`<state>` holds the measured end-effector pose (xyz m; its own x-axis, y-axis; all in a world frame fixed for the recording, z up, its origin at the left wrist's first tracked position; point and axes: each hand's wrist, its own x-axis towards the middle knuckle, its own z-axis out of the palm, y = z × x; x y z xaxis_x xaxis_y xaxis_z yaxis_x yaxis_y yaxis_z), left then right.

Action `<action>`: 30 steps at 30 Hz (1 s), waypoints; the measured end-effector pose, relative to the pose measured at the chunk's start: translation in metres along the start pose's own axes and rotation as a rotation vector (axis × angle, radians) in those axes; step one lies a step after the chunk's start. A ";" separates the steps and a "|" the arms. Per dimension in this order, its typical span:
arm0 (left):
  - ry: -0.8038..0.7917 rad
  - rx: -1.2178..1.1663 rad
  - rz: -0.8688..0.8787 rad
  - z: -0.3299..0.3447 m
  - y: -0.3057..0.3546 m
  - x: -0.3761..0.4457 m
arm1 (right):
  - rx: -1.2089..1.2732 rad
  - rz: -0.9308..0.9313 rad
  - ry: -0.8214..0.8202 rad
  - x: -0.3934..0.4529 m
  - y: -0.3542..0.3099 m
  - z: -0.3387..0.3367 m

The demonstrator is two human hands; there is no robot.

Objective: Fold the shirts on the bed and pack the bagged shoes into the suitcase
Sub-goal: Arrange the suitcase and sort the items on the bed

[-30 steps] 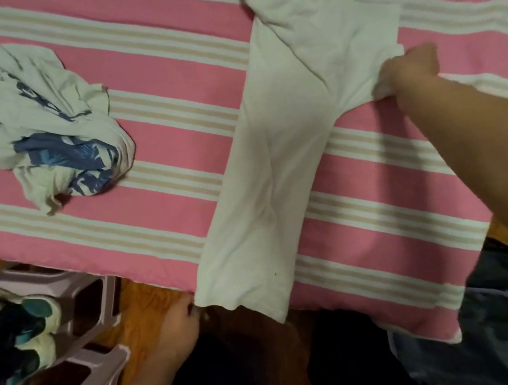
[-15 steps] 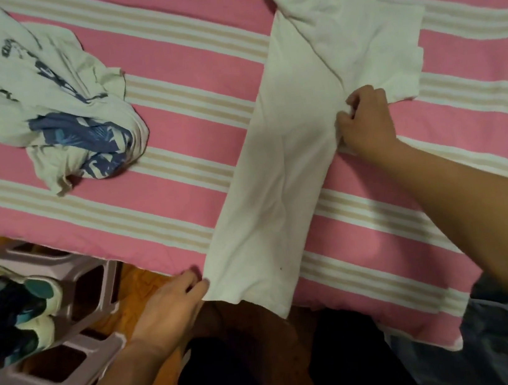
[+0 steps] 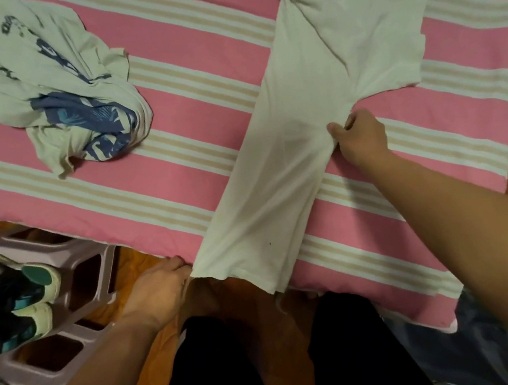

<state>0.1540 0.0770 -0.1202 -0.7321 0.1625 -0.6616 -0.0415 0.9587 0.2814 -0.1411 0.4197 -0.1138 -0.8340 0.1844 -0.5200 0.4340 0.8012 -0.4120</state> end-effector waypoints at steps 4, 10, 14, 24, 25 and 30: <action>-0.006 0.018 -0.076 -0.014 0.021 0.005 | -0.282 -0.468 0.276 -0.056 0.000 0.020; -0.058 -0.283 -0.207 -0.029 0.038 0.002 | -0.419 -0.646 -0.950 -0.227 0.053 0.094; -0.090 -0.362 -0.185 -0.036 0.041 -0.001 | -0.267 -0.178 -1.041 -0.282 0.060 0.100; -0.003 0.122 0.155 -0.013 0.022 0.019 | 0.155 0.204 0.058 -0.262 0.040 0.150; -0.010 0.149 0.173 -0.012 0.019 0.022 | 0.129 0.174 0.087 -0.261 0.040 0.155; -0.040 0.200 0.222 -0.010 0.009 0.033 | 0.084 0.103 0.214 -0.246 0.041 0.170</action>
<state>0.1221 0.0890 -0.1322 -0.6810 0.3784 -0.6269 0.2541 0.9250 0.2824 0.1396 0.3105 -0.1294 -0.8332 0.3864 -0.3956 0.5398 0.7233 -0.4307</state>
